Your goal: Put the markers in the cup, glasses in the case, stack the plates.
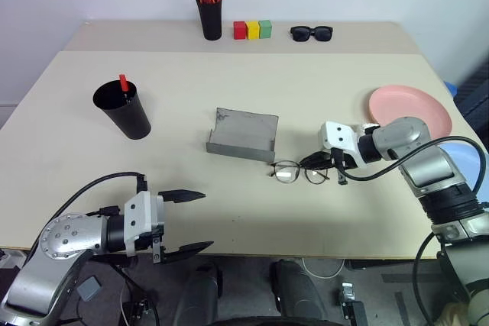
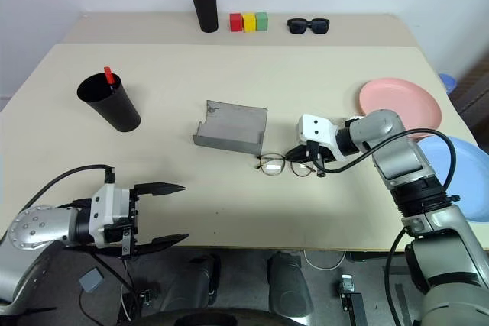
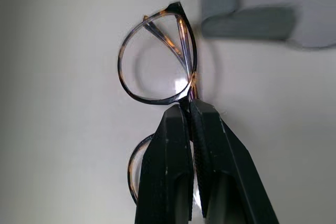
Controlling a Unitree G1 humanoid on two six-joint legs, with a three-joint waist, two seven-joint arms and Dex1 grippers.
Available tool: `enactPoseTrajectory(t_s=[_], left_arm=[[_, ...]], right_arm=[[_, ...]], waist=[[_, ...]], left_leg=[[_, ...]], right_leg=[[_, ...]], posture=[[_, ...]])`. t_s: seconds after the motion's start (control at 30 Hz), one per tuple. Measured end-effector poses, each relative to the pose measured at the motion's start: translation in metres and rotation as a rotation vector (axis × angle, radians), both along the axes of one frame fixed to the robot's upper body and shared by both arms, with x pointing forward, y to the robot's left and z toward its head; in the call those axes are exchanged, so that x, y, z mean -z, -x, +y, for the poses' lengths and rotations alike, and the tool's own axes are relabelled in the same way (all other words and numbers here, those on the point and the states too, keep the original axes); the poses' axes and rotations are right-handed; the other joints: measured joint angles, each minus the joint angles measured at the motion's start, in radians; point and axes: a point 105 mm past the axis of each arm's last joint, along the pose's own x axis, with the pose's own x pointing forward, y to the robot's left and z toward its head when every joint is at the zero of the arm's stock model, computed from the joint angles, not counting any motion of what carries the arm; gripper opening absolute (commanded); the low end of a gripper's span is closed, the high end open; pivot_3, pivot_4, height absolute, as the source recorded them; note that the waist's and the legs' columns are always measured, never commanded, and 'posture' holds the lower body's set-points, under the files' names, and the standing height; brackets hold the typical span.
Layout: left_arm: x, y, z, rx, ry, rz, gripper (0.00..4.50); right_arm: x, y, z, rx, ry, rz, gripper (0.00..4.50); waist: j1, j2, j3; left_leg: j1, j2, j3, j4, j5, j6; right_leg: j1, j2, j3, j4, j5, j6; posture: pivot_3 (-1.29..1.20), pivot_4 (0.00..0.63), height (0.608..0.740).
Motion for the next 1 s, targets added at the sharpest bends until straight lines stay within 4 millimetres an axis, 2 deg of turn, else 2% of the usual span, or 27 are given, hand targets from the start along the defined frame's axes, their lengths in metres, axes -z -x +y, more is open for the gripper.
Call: enactPoseTrajectory(t_s=[0.1,0.23,0.33,0.5,0.67,0.77,1.0], left_arm=[[-0.001,-0.001,-0.001,-0.002,0.000,-0.005,4.50],[-0.003,-0.004,-0.001,-0.009,0.001,-0.016,4.50],[-0.003,-0.005,-0.001,-0.012,0.001,-0.018,4.50],[-0.002,-0.005,-0.001,-0.024,0.000,-0.006,4.50],[-0.003,-0.003,-0.003,-0.038,0.006,-0.008,4.50],[-0.001,-0.002,-0.003,-0.071,0.012,0.007,4.50],[0.005,0.002,0.001,-0.132,0.019,0.037,4.50]], right_arm=[[-0.017,-0.002,0.008,0.001,-0.083,-0.002,0.03],[-0.051,-0.006,0.012,-0.002,-0.170,-0.055,0.03],[-0.065,-0.009,0.017,-0.003,-0.213,-0.088,0.03],[-0.086,-0.020,0.038,0.006,-0.321,-0.184,0.03],[-0.088,-0.030,0.060,0.016,-0.405,-0.231,0.03],[-0.088,-0.034,0.080,0.008,-0.466,-0.238,0.03],[-0.075,-0.037,0.105,0.003,-0.523,-0.194,0.03]], waist=[[0.000,0.001,0.001],[0.001,0.001,0.001],[0.001,0.001,0.001],[-0.001,0.001,0.001],[0.000,0.001,0.001],[-0.003,0.002,0.001],[0.000,0.002,0.001]], left_leg=[[0.000,0.000,0.000,0.000,0.000,0.000],[0.000,0.000,0.000,0.000,0.000,0.000],[-0.001,0.000,0.000,-0.001,0.000,0.000],[-0.001,0.000,0.000,-0.001,0.000,0.000],[-0.001,0.000,0.000,-0.002,0.000,0.000],[-0.001,0.000,0.000,-0.002,0.000,0.000],[-0.001,0.000,0.000,-0.004,0.000,0.000]], right_leg=[[0.000,0.000,0.000,0.000,0.000,0.000],[0.000,0.000,0.000,-0.001,0.000,0.000],[-0.001,0.000,0.000,-0.001,0.000,0.000],[-0.002,0.000,0.000,0.000,0.000,0.000],[-0.002,0.000,0.000,0.000,0.000,0.000],[-0.003,0.000,0.000,0.000,0.000,0.000],[-0.003,0.000,0.000,0.000,0.000,0.000]], posture=[[0.00,0.150,0.740],[0.00,0.150,0.740],[0.00,0.150,0.740],[0.00,0.150,0.740],[0.00,0.150,0.740],[0.00,0.150,0.740],[0.00,0.150,0.740]])
